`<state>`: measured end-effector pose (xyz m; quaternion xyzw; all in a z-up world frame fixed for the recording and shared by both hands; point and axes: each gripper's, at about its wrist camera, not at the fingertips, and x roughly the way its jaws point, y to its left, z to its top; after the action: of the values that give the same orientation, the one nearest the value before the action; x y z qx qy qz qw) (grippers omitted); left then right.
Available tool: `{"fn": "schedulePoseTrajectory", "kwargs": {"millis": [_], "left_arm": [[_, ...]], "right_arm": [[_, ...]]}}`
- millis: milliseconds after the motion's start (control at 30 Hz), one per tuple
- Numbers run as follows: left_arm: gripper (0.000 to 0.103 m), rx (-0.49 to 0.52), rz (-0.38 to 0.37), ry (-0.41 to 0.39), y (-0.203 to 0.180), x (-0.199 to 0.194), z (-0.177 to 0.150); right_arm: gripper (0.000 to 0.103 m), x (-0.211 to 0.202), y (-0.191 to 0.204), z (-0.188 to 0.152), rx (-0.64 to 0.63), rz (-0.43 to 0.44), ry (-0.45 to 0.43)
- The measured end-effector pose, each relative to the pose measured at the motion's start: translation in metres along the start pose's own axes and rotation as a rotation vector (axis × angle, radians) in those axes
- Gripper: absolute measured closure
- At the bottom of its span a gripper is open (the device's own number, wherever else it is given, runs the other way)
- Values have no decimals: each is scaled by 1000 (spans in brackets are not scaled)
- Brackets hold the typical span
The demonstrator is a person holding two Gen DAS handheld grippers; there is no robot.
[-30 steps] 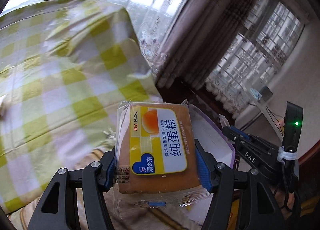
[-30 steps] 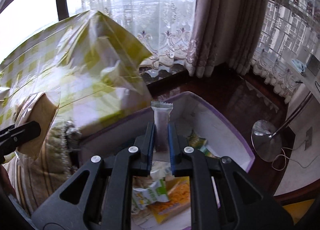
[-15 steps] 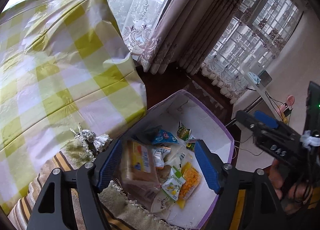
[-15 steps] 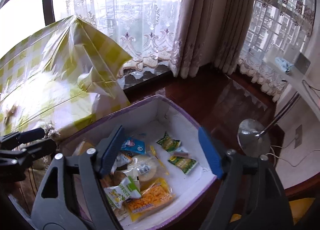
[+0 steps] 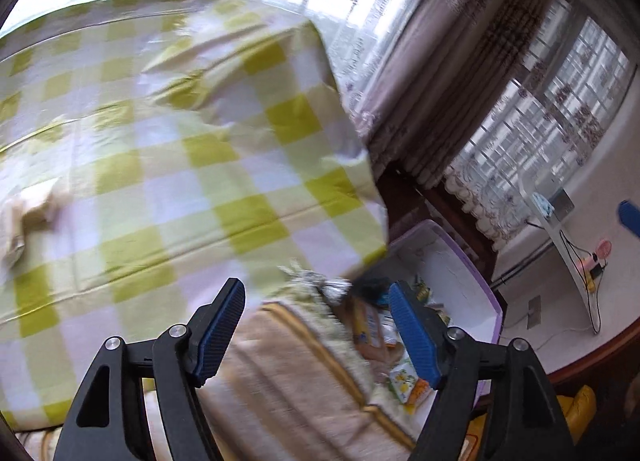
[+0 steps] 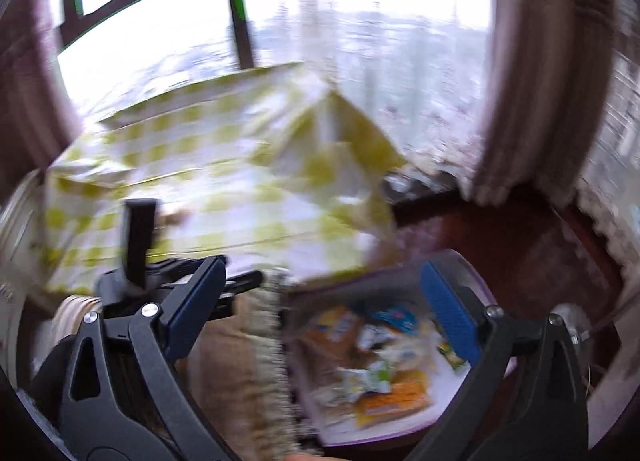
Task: Organize snacks
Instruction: 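Move both tools back over the table toward the two clear pastry bags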
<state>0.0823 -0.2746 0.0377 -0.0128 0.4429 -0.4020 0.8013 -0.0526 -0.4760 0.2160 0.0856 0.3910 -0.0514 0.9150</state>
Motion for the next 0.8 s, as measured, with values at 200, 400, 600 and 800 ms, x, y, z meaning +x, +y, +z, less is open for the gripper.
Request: {"fn": "schedulePoseTrajectory", "kwargs": {"millis": [200,400,600,800], "left_arm": [[28,-93,76,-46,58,-32,-6],[28,-173,135,-97,109,-62,-11],[28,-266,171,-152,161,-87,-17],[28,-325,190,-178,194,-104,-23]], "right_arm": [[3,-23,87,38,-133,167,-31],[3,-43,158,75,-166,329,-68],[1,-33,191,93,-165,390,-52],[1,-28,221,101,-200,388,-52]]}}
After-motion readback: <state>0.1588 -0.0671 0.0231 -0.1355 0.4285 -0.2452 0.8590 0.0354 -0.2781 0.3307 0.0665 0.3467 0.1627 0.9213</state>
